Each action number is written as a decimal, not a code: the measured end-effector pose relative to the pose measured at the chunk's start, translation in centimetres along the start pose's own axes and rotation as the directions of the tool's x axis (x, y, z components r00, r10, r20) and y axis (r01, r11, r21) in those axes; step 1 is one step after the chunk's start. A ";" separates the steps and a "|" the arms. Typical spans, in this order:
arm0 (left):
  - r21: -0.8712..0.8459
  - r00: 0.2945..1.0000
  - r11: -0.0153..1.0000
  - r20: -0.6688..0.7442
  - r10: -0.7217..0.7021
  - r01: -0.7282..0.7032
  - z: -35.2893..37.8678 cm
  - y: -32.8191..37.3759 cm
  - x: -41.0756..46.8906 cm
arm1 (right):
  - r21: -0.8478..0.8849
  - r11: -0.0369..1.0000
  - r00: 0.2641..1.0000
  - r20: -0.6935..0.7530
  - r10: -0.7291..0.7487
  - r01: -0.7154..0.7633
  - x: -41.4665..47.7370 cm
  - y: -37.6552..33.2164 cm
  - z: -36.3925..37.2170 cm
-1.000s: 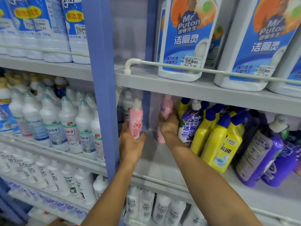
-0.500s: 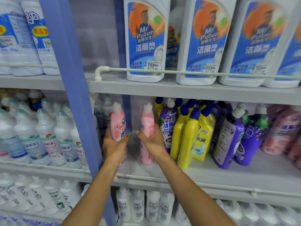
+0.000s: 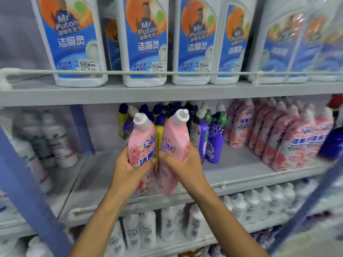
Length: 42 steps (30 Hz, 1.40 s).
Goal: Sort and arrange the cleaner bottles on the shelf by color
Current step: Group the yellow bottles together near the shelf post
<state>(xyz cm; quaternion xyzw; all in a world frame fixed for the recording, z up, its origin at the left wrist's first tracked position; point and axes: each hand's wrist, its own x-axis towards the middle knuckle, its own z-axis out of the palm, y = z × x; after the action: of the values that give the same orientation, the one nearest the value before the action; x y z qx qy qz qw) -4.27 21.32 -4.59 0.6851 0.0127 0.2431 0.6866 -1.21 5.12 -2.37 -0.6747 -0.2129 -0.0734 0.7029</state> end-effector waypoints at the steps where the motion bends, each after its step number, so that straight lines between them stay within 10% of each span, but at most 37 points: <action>1: -0.014 0.999 1.000 0.033 -0.007 0.007 1.7 -0.5 0.1 | -0.011 1.000 0.999 -0.043 0.005 -0.005 -0.2 -0.3 -1.9; 15: 0.004 0.928 0.995 0.359 -0.097 0.102 24.8 -6.2 4.3 | -0.268 0.957 0.806 -0.588 -0.070 -0.113 6.8 4.2 -23.3; 34: 0.082 0.944 0.989 0.300 -0.139 0.119 34.8 -9.1 9.7 | -0.244 0.970 0.935 -0.348 -0.072 -0.016 8.0 9.8 -31.4; 42: 0.359 0.999 0.932 -0.005 0.050 -0.045 35.2 -9.7 5.8 | -0.412 0.909 0.863 -0.479 -0.159 -0.062 5.9 10.9 -31.3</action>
<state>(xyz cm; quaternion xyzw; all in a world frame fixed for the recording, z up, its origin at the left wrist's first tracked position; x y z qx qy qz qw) 16.25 -8.98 -9.79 0.7973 0.0451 0.2580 0.5438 14.61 -23.58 -9.94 -0.7595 -0.0195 -0.3080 0.5726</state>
